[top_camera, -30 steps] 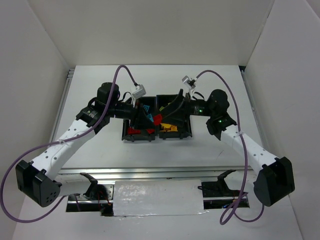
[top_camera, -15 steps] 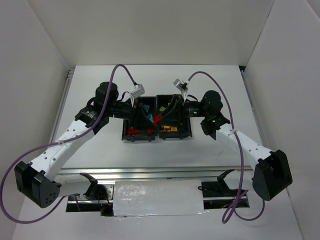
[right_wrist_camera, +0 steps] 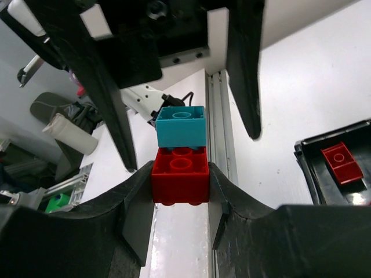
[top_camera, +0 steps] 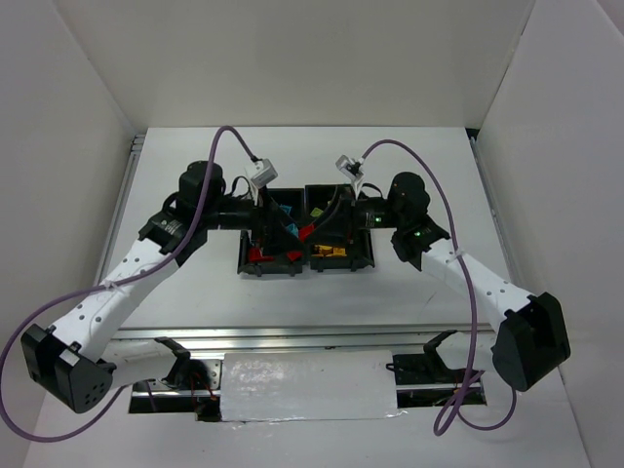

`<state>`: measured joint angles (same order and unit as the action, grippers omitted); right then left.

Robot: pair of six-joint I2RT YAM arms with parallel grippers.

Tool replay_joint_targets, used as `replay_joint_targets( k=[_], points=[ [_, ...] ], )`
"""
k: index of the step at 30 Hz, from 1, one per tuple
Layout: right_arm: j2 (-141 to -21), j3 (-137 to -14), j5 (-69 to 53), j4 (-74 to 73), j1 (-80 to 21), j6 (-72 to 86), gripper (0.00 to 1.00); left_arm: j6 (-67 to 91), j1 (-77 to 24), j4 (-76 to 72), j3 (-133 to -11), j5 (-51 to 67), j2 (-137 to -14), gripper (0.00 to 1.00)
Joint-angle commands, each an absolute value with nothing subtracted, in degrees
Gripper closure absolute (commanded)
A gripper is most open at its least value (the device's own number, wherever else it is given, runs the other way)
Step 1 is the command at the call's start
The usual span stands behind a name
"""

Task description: Sort the legos into containers by color

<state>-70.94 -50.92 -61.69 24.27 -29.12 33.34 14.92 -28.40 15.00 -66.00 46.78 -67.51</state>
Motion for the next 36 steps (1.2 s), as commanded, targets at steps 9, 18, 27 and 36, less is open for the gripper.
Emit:
replay_joint_targets(
  k=[9, 18, 27, 36],
  points=[
    [-68.64, -53.79, -60.21, 18.90, -29.53, 28.39, 1.00, 13.18, -27.33, 13.62, -66.53, 47.19, -65.21, 0.19],
    [-66.62, -52.29, -62.49, 22.15, -29.27, 29.27, 1.00, 12.22, -27.33, 14.33, -66.71, 51.68, -67.32, 0.25],
    [-67.94, -53.00, -63.10, 20.31, -29.18, 27.60, 1.00, 12.57, -27.16, 14.41, -67.67, 51.94, -68.03, 0.95],
    [-70.92, -54.05, -69.25, 12.75, -27.69, 18.82, 1.00, 13.09, -25.67, 13.97, -69.52, 56.07, -67.42, 1.00]
  ],
)
